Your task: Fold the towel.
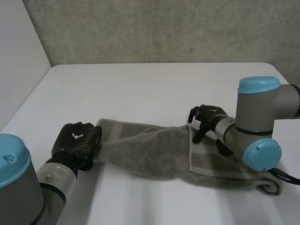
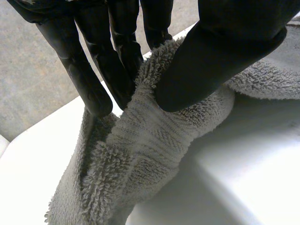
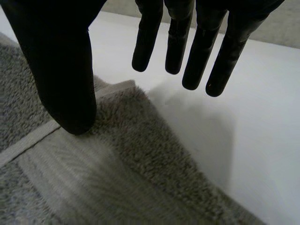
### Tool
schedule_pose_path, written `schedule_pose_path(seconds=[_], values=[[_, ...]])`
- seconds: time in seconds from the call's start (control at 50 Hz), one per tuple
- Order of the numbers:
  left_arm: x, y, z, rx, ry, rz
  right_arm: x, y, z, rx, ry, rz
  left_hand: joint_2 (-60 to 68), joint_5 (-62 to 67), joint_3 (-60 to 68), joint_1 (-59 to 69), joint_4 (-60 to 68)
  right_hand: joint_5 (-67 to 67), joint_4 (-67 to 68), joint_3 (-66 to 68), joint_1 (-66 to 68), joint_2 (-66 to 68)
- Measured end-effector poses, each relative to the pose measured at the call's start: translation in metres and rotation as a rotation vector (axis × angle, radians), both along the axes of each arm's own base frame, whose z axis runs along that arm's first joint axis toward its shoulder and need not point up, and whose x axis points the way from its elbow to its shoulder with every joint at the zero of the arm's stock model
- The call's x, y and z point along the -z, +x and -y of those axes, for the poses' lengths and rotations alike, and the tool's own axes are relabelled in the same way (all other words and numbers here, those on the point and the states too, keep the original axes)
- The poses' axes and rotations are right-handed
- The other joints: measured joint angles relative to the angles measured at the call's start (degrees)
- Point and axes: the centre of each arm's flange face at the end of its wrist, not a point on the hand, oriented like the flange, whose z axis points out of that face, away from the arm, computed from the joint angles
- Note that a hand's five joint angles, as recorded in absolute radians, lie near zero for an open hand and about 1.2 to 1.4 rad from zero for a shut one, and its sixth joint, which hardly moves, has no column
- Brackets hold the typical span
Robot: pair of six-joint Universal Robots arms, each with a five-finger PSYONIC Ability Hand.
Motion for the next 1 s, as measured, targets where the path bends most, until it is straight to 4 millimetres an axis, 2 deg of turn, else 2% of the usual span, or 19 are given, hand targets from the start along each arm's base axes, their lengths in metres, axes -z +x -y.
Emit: schedule_pose_path(seconds=[0.3, 0.34, 0.38, 0.4, 0.42, 0.44, 0.48, 0.5, 0.52, 0.54, 0.58, 0.62, 0.68, 0.8, 0.82, 0.86, 0.9, 0.96, 1.0], values=[[0.000, 0.000, 0.003, -0.007, -0.001, 0.000, 0.011, 0.003, -0.002, -0.014, 0.026, -0.012, 0.0, 0.0, 0.0, 0.0, 0.0, 1.0, 0.4, 0.1, -0.1, 1.0], [0.000, 0.000, 0.004, -0.008, -0.002, -0.001, 0.013, 0.002, -0.002, -0.015, 0.030, -0.016, 0.0, 0.0, 0.0, 0.0, 0.0, 13.9, 14.6, 14.4, 17.1, 15.9], [0.000, 0.000, 0.005, -0.009, -0.003, -0.002, 0.014, 0.002, -0.002, -0.015, 0.030, -0.017, 0.0, 0.0, 0.0, 0.0, 0.0, 13.9, 14.6, 14.4, 17.1, 15.9], [-0.001, -0.001, 0.006, -0.009, -0.005, -0.004, 0.014, 0.002, -0.002, -0.016, 0.028, -0.018, 0.0, 0.0, 0.0, 0.0, 0.0, 25.7, 27.0, 26.8, 30.9, 27.5], [-0.001, -0.001, 0.006, -0.009, -0.005, -0.004, 0.014, 0.002, -0.002, -0.016, 0.028, -0.018, 0.0, 0.0, 0.0, 0.0, 0.0, 25.7, 27.0, 26.8, 30.9, 27.5], [-0.002, -0.002, 0.009, -0.011, -0.014, -0.009, 0.011, 0.003, 0.000, -0.016, 0.015, -0.015, 0.0, 0.0, 0.0, 0.0, 0.0, 34.3, 35.9, 35.1, 40.0, 36.3], [-0.003, -0.003, 0.010, -0.011, -0.019, -0.012, 0.009, 0.003, 0.001, -0.015, 0.006, -0.012, 0.0, 0.0, 0.0, 0.0, 0.0, 35.0, 36.9, 35.8, 40.5, 36.9], [-0.007, -0.006, 0.016, -0.012, -0.040, -0.024, -0.004, 0.004, 0.005, -0.014, -0.041, 0.007, 0.0, 0.0, 0.0, 0.0, 0.0, 35.1, 37.1, 35.9, 40.6, 36.9], [-0.007, -0.006, 0.016, -0.012, -0.040, -0.024, -0.004, 0.004, 0.005, -0.014, -0.041, 0.007, 0.0, 0.0, 0.0, 0.0, 0.0, 35.1, 37.1, 35.9, 40.6, 36.9], [-0.014, -0.010, 0.024, -0.014, -0.075, -0.045, -0.024, 0.006, 0.010, -0.012, -0.110, 0.037, 0.0, 0.0, 0.0, 0.0, 0.0, 35.1, 37.2, 36.0, 40.8, 36.9], [-0.017, -0.012, 0.028, -0.014, -0.089, -0.053, -0.032, 0.006, 0.012, -0.012, -0.135, 0.047, 0.0, 0.0, 0.0, 0.0, 0.0, 35.1, 37.2, 36.0, 40.8, 36.9], [-0.042, -0.023, 0.052, -0.022, -0.193, -0.104, -0.083, 0.009, 0.022, -0.008, -0.320, 0.124, 0.0, 0.0, 0.0, 0.0, 0.0, 35.1, 37.2, 36.3, 41.2, 36.9], [-0.071, -0.033, 0.077, -0.034, -0.312, -0.150, -0.136, 0.010, 0.027, -0.006, -0.519, 0.204, 0.0, 0.0, 0.0, -0.1, 0.0, 35.1, 37.2, 36.3, 41.4, 36.9], [-0.151, -0.044, 0.122, -0.072, -0.603, -0.247, -0.219, 0.007, 0.022, -0.009, -0.850, 0.337, 0.0, 0.0, 0.0, -0.1, 0.0, 36.0, 37.2, 36.5, 41.7, 36.9], [-0.151, -0.044, 0.122, -0.072, -0.603, -0.247, -0.219, 0.007, 0.022, -0.009, -0.850, 0.337, 0.0, 0.0, 0.0, -0.1, 0.0, 36.0, 37.2, 36.5, 41.7, 36.9], [-0.182, -0.044, 0.134, -0.093, -0.707, -0.287, -0.240, 0.005, 0.017, -0.023, -0.935, 0.367, 0.0, 0.0, 0.0, -0.1, 0.0, 36.1, 37.2, 36.8, 41.7, 37.1], [-0.190, -0.043, 0.137, -0.102, -0.734, -0.298, -0.246, 0.003, 0.014, -0.042, -0.957, 0.371, 0.0, 0.2, 0.0, -0.1, 0.0, 36.2, 37.2, 36.8, 41.7, 37.1], [-0.189, -0.040, 0.140, -0.112, -0.734, -0.293, -0.242, 0.000, 0.014, -0.082, -0.934, 0.350, 0.0, 0.3, 0.0, -0.1, 0.0, 36.4, 37.2, 37.0, 41.7, 37.1], [-0.171, -0.037, 0.140, -0.112, -0.684, -0.263, -0.227, -0.004, 0.015, -0.129, -0.868, 0.312, 0.0, 0.3, 0.0, -0.1, 0.0, 36.4, 37.4, 37.0, 41.8, 37.1]])
